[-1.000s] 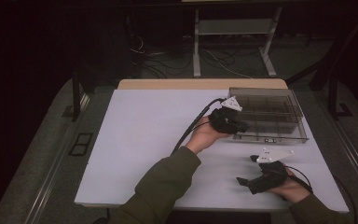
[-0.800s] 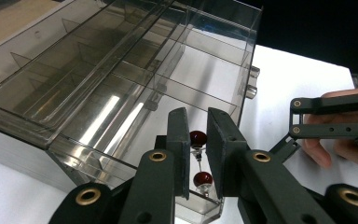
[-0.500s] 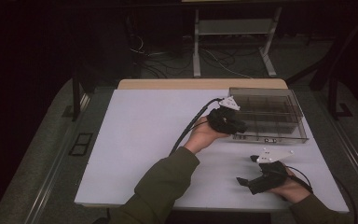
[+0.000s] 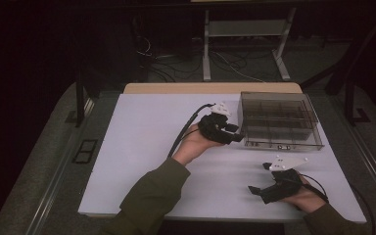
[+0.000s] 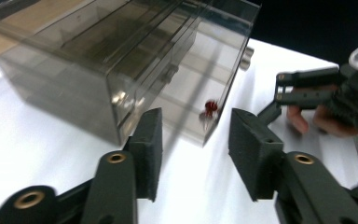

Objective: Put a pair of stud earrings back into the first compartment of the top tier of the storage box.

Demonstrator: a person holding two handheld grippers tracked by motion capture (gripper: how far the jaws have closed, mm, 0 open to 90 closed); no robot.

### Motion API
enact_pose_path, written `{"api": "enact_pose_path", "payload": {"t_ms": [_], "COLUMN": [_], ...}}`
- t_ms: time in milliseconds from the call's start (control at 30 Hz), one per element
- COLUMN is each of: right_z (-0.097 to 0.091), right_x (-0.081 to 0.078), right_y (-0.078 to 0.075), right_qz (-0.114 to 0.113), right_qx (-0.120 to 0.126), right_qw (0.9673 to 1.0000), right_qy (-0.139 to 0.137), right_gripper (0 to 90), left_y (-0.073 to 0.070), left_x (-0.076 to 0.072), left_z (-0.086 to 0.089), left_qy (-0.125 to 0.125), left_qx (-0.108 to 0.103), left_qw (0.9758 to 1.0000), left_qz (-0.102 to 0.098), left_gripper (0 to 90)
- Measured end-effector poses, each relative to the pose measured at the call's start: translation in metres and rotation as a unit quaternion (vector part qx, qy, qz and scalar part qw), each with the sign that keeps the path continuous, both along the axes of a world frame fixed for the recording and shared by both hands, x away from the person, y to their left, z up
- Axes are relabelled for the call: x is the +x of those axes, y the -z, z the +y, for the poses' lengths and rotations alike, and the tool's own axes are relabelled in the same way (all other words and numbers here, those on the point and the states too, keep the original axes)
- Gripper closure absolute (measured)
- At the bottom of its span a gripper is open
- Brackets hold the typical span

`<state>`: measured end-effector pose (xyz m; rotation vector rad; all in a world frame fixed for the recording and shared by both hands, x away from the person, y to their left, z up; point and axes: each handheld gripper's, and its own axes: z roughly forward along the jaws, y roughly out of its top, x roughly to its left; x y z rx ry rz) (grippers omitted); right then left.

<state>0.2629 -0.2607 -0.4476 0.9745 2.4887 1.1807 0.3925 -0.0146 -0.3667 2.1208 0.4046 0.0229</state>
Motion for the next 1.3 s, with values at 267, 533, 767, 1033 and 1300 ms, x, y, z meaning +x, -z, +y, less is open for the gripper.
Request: {"api": "enact_pose_path", "payload": {"t_ms": [267,533,767,1033,1300], "right_z": [0.000,0.000,0.000,0.000,0.000], "right_x": [0.000,0.001,0.000,-0.001,-0.001], "right_y": [0.000,0.000,0.000,-0.001,-0.002], "right_qz": [0.002,0.000,-0.002,-0.005,-0.006], "right_qx": [-0.002,-0.002,0.001,0.001,0.001], "right_qw": [1.0000,1.0000,1.0000,1.0000,1.0000], "right_qy": [0.001,0.001,0.002,0.001,0.001], "right_gripper": [0.4,0.4,0.4,0.4,0.4], "left_y": [0.011,0.024,0.032,0.037,0.047], "left_x": [-0.007,-0.018,-0.032,-0.050,-0.065], "left_z": [0.031,0.064,0.093,0.115,0.136], "left_qy": [-0.022,-0.047,-0.077,-0.098,-0.120], "left_qx": [0.003,0.013,0.015,0.024,0.021], "left_qw": [0.9998,0.9988,0.9969,0.9949,0.9926], "left_qz": [0.003,0.008,0.007,-0.007,-0.006], "left_gripper": [45.3,39.2,33.2,24.7,16.4]}}
